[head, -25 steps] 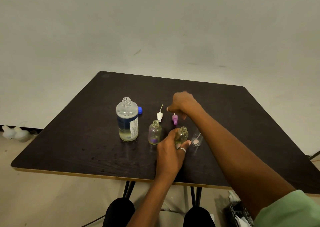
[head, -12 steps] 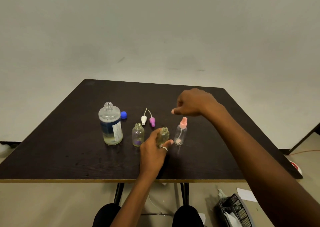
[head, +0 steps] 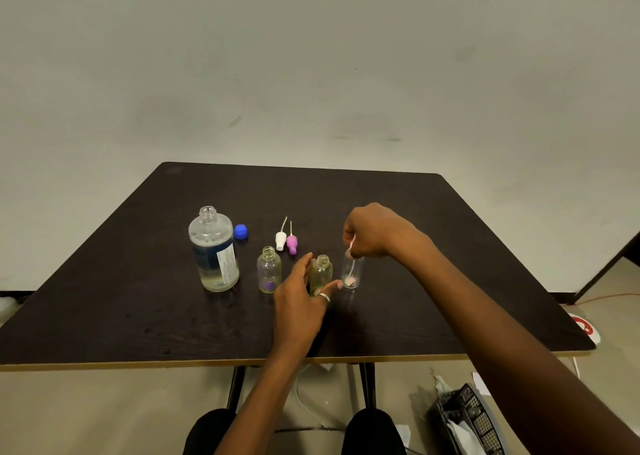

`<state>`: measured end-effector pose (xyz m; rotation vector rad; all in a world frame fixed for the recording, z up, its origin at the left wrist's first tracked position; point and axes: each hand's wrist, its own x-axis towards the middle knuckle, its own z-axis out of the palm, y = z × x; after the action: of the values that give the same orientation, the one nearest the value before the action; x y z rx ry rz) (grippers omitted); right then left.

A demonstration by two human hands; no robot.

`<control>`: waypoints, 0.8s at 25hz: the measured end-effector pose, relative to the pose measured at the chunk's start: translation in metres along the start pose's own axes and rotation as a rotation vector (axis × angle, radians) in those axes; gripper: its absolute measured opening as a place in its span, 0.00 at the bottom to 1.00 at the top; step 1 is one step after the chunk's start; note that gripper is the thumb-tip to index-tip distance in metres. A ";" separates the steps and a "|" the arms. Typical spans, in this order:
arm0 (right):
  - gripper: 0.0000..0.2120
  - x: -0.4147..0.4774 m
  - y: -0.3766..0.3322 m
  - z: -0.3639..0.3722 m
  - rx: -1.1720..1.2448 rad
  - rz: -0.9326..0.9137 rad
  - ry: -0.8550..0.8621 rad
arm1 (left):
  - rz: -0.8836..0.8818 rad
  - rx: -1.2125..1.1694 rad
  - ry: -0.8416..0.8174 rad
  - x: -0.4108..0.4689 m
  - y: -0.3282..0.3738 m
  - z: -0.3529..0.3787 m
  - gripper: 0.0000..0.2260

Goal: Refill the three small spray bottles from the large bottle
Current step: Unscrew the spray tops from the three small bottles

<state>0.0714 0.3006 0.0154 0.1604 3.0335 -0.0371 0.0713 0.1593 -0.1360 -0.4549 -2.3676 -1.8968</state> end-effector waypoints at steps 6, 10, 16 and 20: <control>0.03 -0.002 0.002 -0.001 0.003 0.010 0.001 | 0.007 0.032 -0.002 0.000 -0.001 -0.001 0.38; 0.05 -0.008 0.004 -0.002 -0.019 0.011 0.002 | 0.090 0.103 0.037 -0.015 0.014 -0.004 0.41; 0.13 -0.016 0.007 -0.004 -0.036 0.017 0.007 | 0.603 0.220 0.139 -0.061 0.035 0.020 0.29; 0.13 -0.022 0.011 -0.003 -0.041 0.018 0.011 | 0.260 0.131 0.025 -0.069 0.047 0.048 0.31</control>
<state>0.0945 0.3093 0.0208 0.1848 3.0406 0.0271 0.1557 0.2017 -0.1194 -0.6848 -2.2697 -1.6152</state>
